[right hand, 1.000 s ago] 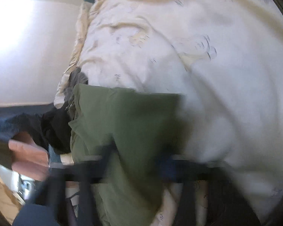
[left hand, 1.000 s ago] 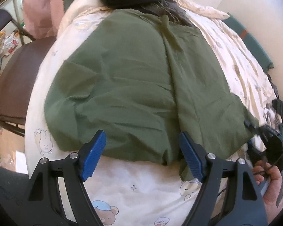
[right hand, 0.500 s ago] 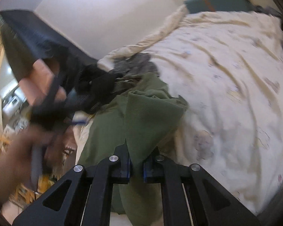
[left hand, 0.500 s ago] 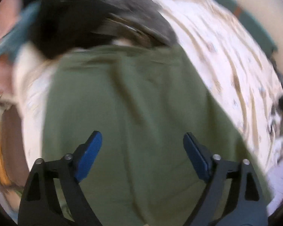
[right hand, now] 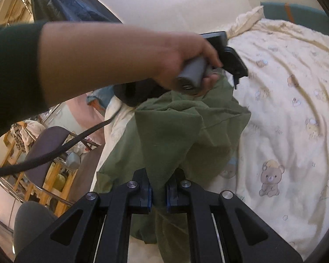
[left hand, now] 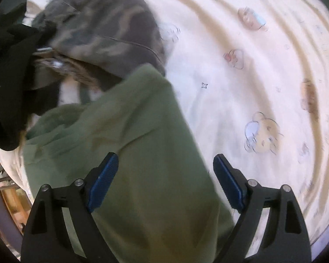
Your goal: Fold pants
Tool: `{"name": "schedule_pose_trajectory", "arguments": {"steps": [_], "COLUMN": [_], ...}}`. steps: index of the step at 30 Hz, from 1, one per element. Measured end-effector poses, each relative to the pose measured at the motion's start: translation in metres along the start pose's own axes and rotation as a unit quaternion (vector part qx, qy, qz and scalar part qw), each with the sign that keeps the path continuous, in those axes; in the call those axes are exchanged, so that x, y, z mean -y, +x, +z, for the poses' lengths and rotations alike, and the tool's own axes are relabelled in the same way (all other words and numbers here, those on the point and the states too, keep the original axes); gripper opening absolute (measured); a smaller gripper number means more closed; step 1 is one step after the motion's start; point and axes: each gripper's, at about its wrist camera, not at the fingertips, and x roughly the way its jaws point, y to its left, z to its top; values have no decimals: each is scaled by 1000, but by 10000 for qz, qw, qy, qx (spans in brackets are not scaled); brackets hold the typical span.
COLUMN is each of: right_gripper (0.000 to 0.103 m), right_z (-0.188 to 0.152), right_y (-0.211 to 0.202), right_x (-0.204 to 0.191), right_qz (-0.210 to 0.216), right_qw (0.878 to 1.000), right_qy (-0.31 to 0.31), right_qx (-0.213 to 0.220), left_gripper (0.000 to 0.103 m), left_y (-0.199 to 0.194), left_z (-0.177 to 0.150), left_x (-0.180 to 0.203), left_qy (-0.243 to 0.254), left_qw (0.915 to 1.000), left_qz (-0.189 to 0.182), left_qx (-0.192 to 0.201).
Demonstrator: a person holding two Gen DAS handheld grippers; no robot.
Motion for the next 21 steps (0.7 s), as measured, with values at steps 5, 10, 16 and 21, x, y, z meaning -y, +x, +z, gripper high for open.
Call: {"name": "schedule_pose_trajectory", "arguments": {"steps": [5,10,16,21], "right_gripper": [8,8,8,8], "right_z": [-3,-6,-13,-17], "right_y": [6,7,0,-8], "right_x": [-4,-6,-25,-49], "right_qz": [15,-25,115,409], "right_qw": [9998,9997,9986,9950], "right_qy": [-54,-125,-500,-905], "right_qx": [-174,-226,-152,-28], "left_gripper": [75,12,4,3], "left_y": [29,44,0,-66], "left_z": [10,5,3,-7], "left_x": [18,11,-35,-113], "left_qy": [149,-30,-165,-442], "left_qw": [9987,9987,9992,9970], "left_qz": [463,427,-313,-568], "left_qx": [-141,-281,-191,273]}}
